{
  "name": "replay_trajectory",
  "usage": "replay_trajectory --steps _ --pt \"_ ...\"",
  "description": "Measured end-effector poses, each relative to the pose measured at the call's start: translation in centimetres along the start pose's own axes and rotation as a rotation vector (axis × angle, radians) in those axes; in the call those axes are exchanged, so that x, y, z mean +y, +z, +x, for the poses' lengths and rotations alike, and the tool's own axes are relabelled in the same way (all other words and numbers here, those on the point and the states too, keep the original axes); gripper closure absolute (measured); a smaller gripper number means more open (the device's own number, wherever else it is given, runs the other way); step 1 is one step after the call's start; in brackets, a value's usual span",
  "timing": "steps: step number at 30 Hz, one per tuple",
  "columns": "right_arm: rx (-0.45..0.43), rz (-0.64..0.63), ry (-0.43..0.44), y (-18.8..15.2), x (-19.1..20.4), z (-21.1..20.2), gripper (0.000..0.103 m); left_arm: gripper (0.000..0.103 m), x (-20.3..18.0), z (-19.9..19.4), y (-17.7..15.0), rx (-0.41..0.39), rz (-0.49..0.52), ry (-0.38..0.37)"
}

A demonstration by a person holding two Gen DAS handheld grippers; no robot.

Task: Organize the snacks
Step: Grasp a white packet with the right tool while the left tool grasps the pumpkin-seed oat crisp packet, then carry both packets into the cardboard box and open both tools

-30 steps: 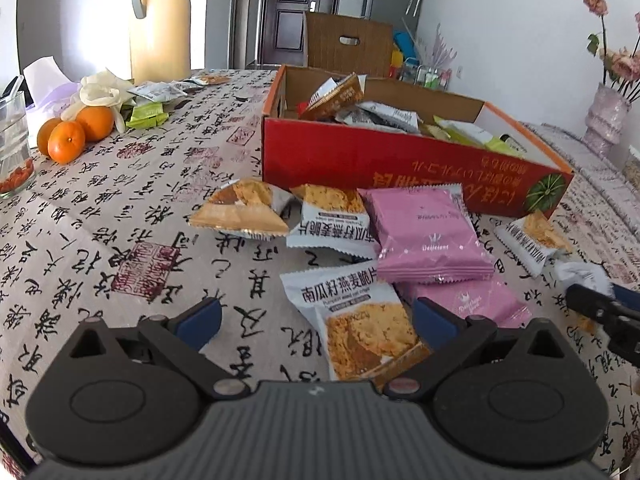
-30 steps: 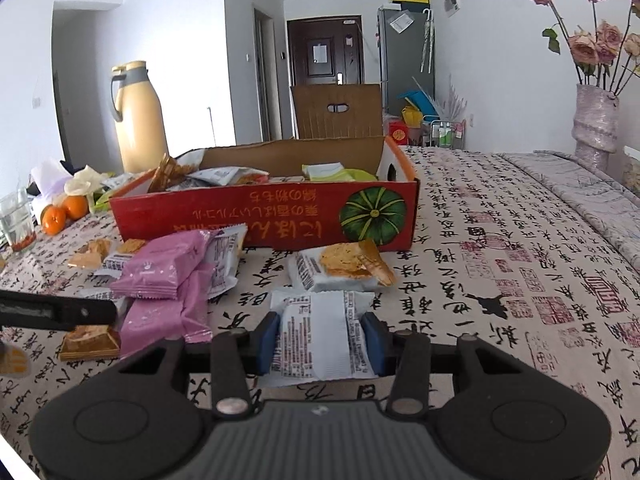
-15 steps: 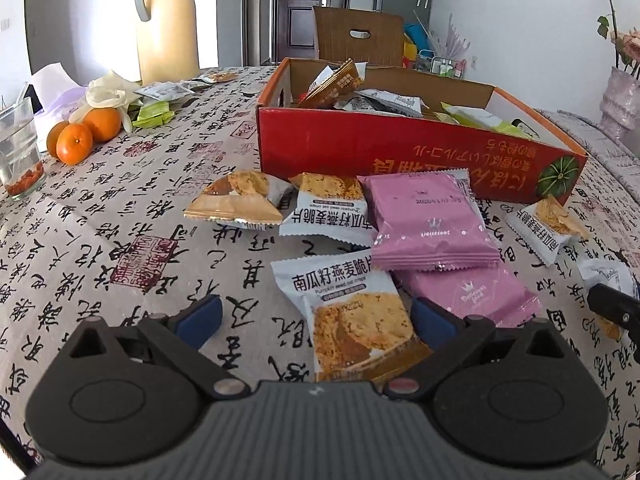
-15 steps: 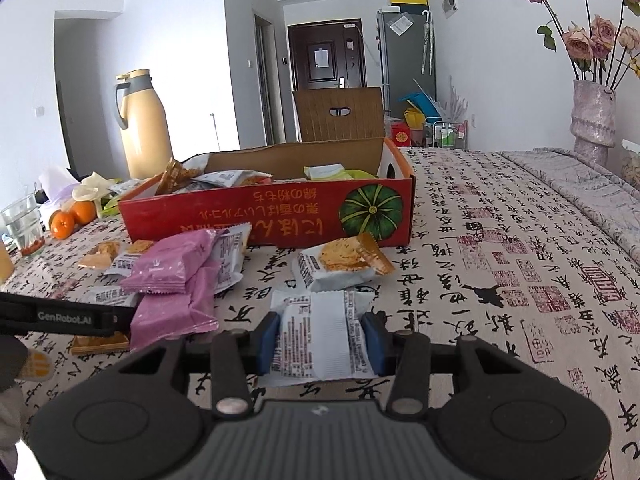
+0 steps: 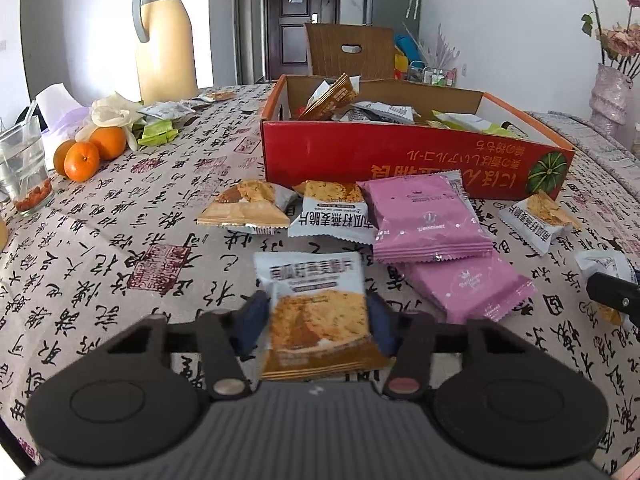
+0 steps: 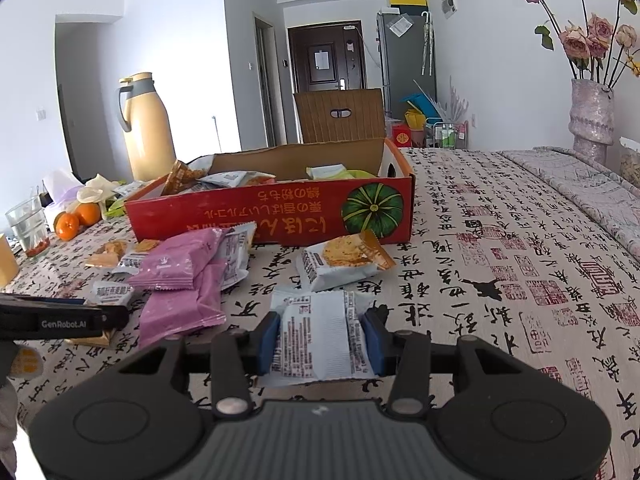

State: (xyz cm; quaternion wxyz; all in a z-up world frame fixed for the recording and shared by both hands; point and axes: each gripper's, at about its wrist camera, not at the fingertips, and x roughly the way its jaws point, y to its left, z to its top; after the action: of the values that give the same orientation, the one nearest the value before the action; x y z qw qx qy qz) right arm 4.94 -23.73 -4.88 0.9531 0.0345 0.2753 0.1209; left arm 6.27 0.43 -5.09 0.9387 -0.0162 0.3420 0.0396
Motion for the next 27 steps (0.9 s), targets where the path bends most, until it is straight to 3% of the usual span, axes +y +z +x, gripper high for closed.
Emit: replay_trajectory --steps 14,27 --pt "-0.015 -0.005 0.0 0.1 0.6 -0.9 0.059 0.058 0.9 -1.6 -0.3 -0.035 -0.012 -0.042" --pt "-0.077 -0.009 0.001 2.7 1.1 -0.8 0.059 0.058 0.0 -3.5 2.9 -0.138 0.005 -0.086"
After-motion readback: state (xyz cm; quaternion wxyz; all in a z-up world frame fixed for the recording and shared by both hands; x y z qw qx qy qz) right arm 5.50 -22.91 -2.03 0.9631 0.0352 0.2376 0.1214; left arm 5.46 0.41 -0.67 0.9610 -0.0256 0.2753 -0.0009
